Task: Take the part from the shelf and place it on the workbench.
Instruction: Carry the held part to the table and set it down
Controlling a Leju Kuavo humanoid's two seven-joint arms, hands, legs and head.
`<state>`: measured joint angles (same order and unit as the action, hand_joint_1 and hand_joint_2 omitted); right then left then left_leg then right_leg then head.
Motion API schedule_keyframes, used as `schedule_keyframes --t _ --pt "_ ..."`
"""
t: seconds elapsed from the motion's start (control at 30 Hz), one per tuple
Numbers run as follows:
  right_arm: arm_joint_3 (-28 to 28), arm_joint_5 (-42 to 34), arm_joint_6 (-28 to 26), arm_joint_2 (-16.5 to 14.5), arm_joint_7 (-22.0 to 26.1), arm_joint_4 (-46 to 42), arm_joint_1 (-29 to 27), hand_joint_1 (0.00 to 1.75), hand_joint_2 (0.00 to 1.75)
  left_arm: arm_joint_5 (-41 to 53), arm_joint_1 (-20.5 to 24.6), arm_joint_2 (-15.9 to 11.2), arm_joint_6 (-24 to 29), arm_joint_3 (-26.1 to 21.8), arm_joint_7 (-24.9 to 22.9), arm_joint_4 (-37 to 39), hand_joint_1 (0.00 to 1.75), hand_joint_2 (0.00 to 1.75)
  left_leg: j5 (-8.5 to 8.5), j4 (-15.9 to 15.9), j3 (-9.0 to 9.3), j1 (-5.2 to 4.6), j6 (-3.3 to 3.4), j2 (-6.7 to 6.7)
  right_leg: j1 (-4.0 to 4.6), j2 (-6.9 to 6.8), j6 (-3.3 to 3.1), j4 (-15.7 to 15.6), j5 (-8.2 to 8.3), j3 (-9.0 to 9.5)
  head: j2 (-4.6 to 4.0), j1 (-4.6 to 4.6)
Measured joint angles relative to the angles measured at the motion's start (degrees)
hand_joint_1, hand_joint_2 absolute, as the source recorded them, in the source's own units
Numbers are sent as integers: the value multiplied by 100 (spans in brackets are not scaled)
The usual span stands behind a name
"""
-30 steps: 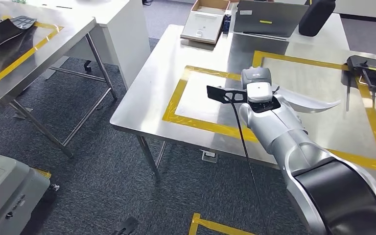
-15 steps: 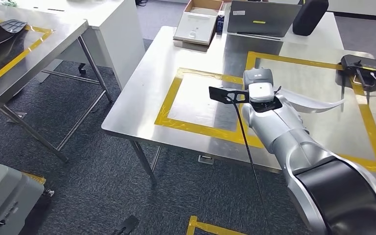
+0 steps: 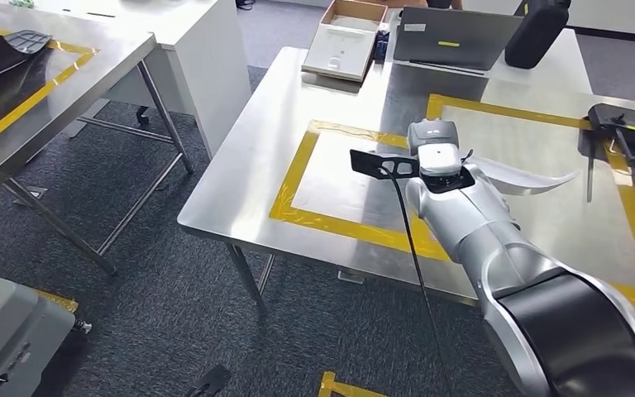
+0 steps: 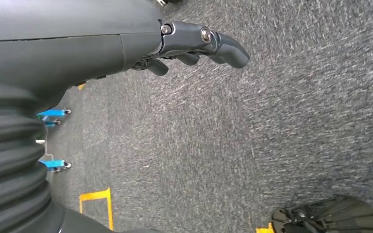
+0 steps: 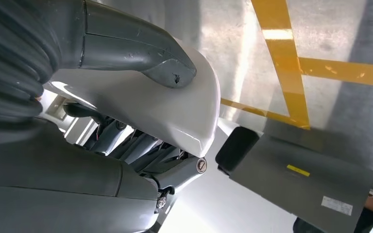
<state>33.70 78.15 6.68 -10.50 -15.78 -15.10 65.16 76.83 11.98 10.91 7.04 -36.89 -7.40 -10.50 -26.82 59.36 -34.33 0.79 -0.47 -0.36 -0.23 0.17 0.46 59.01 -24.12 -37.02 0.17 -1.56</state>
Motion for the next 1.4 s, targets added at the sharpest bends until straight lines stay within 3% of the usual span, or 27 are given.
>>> schedule_keyframes --t 0.13,0.17,0.23,0.3,0.33,0.37,0.4,0.47,0.63,0.7,0.77,0.8,0.83,0.87,0.93,0.97,1.03,1.1,1.23,1.37,1.4 --pt "-4 5 2 7 -21 0 8 168 175 0 0 -7 5 0 -9 -3 0 175 -103 93 -5 1 -130 6 -19 9 -137 -79 -24 110 0 -13" --pt "-4 8 1 6 -21 0 12 168 175 0 2 -11 6 0 -13 -4 0 175 -210 316 -106 5 -154 7 -37 8 -170 -102 -29 151 0 -25" --pt "-4 11 -1 6 -19 3 -5 168 175 0 3 -19 7 0 -22 -3 0 175 -494 1060 -503 12 -189 10 -37 9 -214 -108 -60 196 0 -45" --pt "-4 11 -1 7 -17 8 -46 168 175 0 -7 -25 7 0 -34 -1 0 175 -565 1565 -849 15 -207 10 -33 19 -223 -100 -98 225 0 -46" --pt "-4 11 -1 8 -17 9 -60 168 175 0 -12 -25 7 0 -38 0 0 175 -438 1507 -873 15 -206 11 -34 27 -215 -93 -119 244 0 -46" --pt "-4 13 -1 8 -17 10 -67 168 175 0 -14 -27 7 0 -40 0 0 175 -214 1221 -779 16 -199 14 -37 33 -200 -82 -147 268 0 -46" --pt "-4 14 -1 8 -17 10 -69 168 175 0 -15 -31 9 0 -39 0 0 175 17 812 -618 17 -188 22 -39 37 -178 -67 -182 294 0 -47" --pt "-4 18 -2 9 -17 10 -61 168 175 0 -9 -34 12 0 -38 3 0 175 255 163 -313 5 -143 32 -21 46 -118 -30 -242 311 0 -49" --pt "-5 26 8 15 -15 10 -49 168 175 0 -5 -32 20 0 -43 6 0 175 205 2 -211 -8 55 11 -20 32 32 85 -357 269 0 -34" --pt "-6 33 17 20 -15 11 -39 168 175 0 -3 -31 32 0 -42 6 0 175 194 -11 -186 0 115 11 -28 16 79 621 -615 -6 0 -22" --pt "-6 37 33 26 -15 15 -50 168 175 0 -4 -31 39 0 -45 8 0 175 177 -10 -178 -4 145 10 -27 13 99 1382 -886 -443 0 -16" --pt "-6 38 41 30 -15 20 -65 168 175 0 -6 -31 42 0 -51 9 0 175 167 -9 -170 -7 152 6 -26 13 98 1598 -903 -595 0 -15" --pt "-7 39 46 34 -16 23 -79 168 175 0 -8 -31 45 0 -57 10 0 175 155 -8 -156 -8 154 1 -26 13 87 1595 -804 -640 0 -14" --pt "-8 42 48 38 -16 27 -85 168 175 0 -10 -31 49 0 -63 10 0 175 141 -8 -134 -10 150 -5 -23 13 66 1365 -611 -571 0 -12" --pt "-25 47 48 40 -16 28 -77 168 175 0 -10 -27 53 0 -67 11 0 175 107 -5 -90 -19 125 -12 -3 9 -4 551 -177 -221 0 -11" --pt "-37 50 48 38 -15 28 -67 168 175 0 -7 -26 53 0 -64 12 0 175 90 -1 -82 -27 101 -12 15 6 -34 224 -55 -72 0 -12" --pt "-59 52 49 33 -15 28 -60 168 175 10 -2 -24 54 0 -26 13 0 175 65 16 -85 -52 87 -8 33 4 -39 -51 1 54 0 -15" --pt "-74 53 50 37 -20 29 -64 168 175 48 -4 -25 54 1 52 13 0 175 64 10 -79 -60 100 -4 36 10 -20 -70 11 60 0 -15" --pt "-91 54 49 43 -17 30 -65 168 175 103 0 -25 55 3 131 12 0 175 76 -53 -34 -56 71 12 41 33 -59 -67 -2 61 0 -16" --pt "-101 59 49 45 -15 30 -65 0 0 149 0 -27 51 20 187 11 0 175 86 -83 -19 -55 24 14 42 35 -83 -66 -7 61 0 -16" --pt "-103 62 49 45 -14 30 -65 0 0 179 0 -29 37 31 215 12 0 175 87 -86 -17 -55 17 14 42 34 -85 -66 -7 61 0 -16"
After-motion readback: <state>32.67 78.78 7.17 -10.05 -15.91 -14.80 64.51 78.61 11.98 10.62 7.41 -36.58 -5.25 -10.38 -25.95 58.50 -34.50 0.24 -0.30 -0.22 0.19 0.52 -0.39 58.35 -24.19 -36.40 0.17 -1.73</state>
